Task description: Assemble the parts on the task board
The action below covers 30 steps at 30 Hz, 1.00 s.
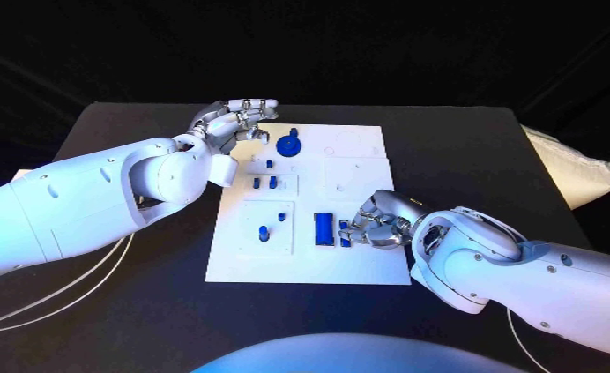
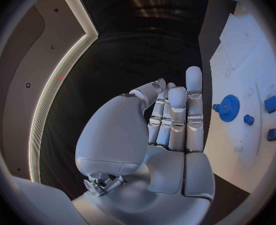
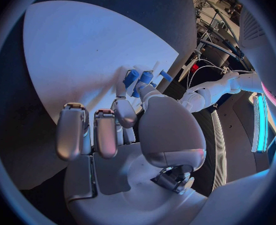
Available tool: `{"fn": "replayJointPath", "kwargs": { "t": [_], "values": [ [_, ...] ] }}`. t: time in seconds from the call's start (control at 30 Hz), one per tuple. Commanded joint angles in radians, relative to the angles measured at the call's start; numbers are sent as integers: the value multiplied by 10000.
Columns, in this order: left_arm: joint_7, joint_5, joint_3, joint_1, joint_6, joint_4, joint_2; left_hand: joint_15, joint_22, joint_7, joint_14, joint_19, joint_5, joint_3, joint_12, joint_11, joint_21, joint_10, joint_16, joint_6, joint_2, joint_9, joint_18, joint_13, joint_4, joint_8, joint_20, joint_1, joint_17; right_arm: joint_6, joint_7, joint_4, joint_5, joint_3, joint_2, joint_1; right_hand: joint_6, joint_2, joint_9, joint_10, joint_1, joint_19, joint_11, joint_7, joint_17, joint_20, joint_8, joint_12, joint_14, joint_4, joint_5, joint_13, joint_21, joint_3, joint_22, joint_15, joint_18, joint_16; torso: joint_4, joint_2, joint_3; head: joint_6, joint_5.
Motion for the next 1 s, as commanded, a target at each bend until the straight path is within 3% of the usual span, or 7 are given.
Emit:
{"fn": "replayJointPath", "kwargs": {
  "t": [0.03,0.27,0.47,0.6,0.7,1.0],
  "values": [
    [64,-78,5,0,206,18,9,4,-15,20,-44,-57,16,-17,63,-5,-43,-53,-62,-68,47,-12,115,-9,-23,50,-22,35,-5,126,0,10,-230,0,-8,-4,-5,16,-3,30,-84,53,4,42,606,10,-46,-39,719,-12,-31,15,-11,-49,-13,-41,-63,36,2,-2,7,6,-3],
    [58,-78,5,0,209,15,6,6,-16,19,-55,-60,16,-20,68,-4,-47,-60,-69,-74,46,-14,115,-13,-23,52,-21,28,-26,231,264,53,-340,1,-129,-4,-3,38,1,32,23,54,-4,35,618,7,-51,-36,722,-58,-126,36,-11,-145,-6,-43,-64,42,1,-3,7,5,7],
    [47,-78,5,0,227,5,-8,6,-16,19,-55,-60,16,-20,68,-4,-47,-60,-69,-74,46,-14,115,-13,-23,52,-21,28,-26,868,865,104,-495,3,-317,-4,-11,119,10,21,177,52,11,49,646,7,-75,-64,726,-97,-1043,72,-16,-518,5,-34,-65,55,-13,-1,16,1,42],
    [41,-78,5,0,239,3,-8,6,-16,19,-55,-60,16,-20,68,-4,-47,-60,-69,-74,46,-14,115,-13,-23,52,-21,28,-26,1152,993,109,-564,4,-362,-4,-15,133,11,19,206,50,14,51,648,6,-81,-68,727,-105,-1115,79,-19,-582,1,-32,-64,56,-18,0,12,-3,37],
    [36,-78,5,0,242,1,10,6,-16,19,-55,-60,16,-20,68,-4,-47,-60,-69,-74,46,-14,115,-13,-23,52,-21,28,-26,1270,1004,128,-626,4,-370,-4,-16,138,12,15,223,49,14,51,655,6,-83,-78,728,-112,-1144,75,-20,-612,2,-31,-64,60,11,8,10,-10,19],
    [31,-78,5,0,238,-18,31,6,-16,19,-55,-60,16,-20,68,-4,-47,-60,-69,-74,46,-14,115,-13,-23,52,-21,28,-26,1288,897,97,-687,5,-320,6,-9,257,15,20,199,55,18,53,661,7,-88,-71,729,-45,-1198,102,-12,-733,22,-29,-67,62,13,3,3,-44,36]
  ]
}}
